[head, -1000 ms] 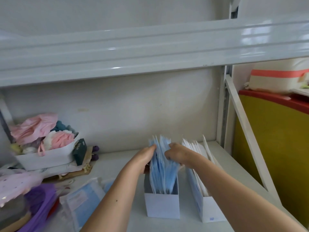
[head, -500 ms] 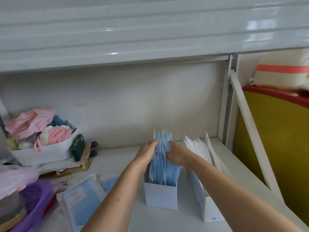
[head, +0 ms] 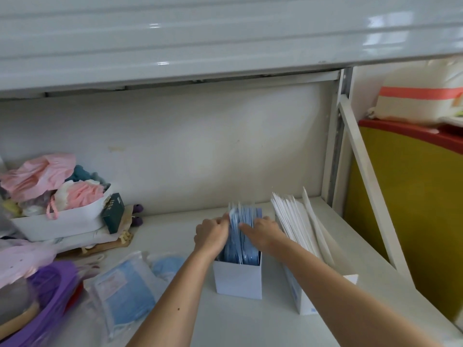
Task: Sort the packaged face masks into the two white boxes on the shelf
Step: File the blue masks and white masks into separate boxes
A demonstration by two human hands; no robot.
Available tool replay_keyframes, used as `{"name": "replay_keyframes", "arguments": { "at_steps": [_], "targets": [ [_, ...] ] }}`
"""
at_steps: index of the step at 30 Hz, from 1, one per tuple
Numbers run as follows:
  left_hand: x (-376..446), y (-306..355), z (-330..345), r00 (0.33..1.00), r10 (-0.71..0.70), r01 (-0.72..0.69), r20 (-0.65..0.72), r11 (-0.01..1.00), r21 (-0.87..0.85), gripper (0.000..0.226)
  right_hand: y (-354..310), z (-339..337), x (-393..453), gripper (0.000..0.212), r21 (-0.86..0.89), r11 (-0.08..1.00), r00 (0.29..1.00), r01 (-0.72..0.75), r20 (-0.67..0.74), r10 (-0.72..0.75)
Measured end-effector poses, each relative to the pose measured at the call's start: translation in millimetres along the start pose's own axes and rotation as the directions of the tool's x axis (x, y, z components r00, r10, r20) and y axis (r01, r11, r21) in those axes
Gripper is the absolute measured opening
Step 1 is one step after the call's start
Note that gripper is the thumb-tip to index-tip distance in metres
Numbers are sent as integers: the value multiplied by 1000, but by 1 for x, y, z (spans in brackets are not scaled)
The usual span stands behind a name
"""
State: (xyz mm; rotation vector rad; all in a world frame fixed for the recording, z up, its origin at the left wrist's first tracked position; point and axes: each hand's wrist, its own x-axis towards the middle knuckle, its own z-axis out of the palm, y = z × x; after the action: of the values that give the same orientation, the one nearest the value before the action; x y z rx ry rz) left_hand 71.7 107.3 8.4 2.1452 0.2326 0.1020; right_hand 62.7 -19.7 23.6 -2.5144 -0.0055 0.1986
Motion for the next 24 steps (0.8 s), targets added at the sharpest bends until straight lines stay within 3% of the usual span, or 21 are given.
{"name": "replay_keyframes", "arguments": {
  "at_steps": [2, 4, 6, 9, 11, 12, 14, 16, 21, 24],
  "targets": [
    [0, -10, 1, 992, -32, 56, 120, 978, -200, 59, 4, 4, -4, 69, -24, 999, 999, -21, 30, 22],
    [-3, -21, 2, 965, -82, 180, 248, 895, -407, 70, 9, 8, -8, 75, 14, 999, 999, -30, 38, 30],
    [-6, -31, 1, 949, -68, 214, 307, 855, -473, 78, 13, 10, -15, 77, 51, 999, 999, 12, -50, -9],
    [-15, -35, 1, 958, -76, 220, 278, 815, -536, 43, 9, 5, -27, 77, 122, 984, 969, 126, -228, -96],
    [-18, -36, 4, 961, -122, 248, 250, 780, -574, 39, 0, 2, -28, 81, 74, 990, 982, 122, -151, -110],
    [-20, -35, 5, 961, -136, 256, 242, 772, -582, 38, -4, 2, -27, 78, -7, 994, 990, 107, -89, -107],
    [-28, -33, 7, 958, -145, 264, 247, 782, -565, 34, -9, 5, -23, 50, -108, 989, 995, 99, -8, -101],
    [-33, -31, 9, 958, -130, 249, 256, 820, -515, 31, -11, 9, -21, 29, -100, 991, 996, 85, -23, -87],
    [-43, -30, 12, 964, -29, 134, 266, 914, -383, 31, -9, 24, -34, 47, -134, 986, 959, 97, -254, -129],
    [-50, -30, 14, 969, 8, 82, 246, 932, -353, 33, -4, 41, -40, 47, -236, 970, 971, 63, -208, -114]
  ]
}}
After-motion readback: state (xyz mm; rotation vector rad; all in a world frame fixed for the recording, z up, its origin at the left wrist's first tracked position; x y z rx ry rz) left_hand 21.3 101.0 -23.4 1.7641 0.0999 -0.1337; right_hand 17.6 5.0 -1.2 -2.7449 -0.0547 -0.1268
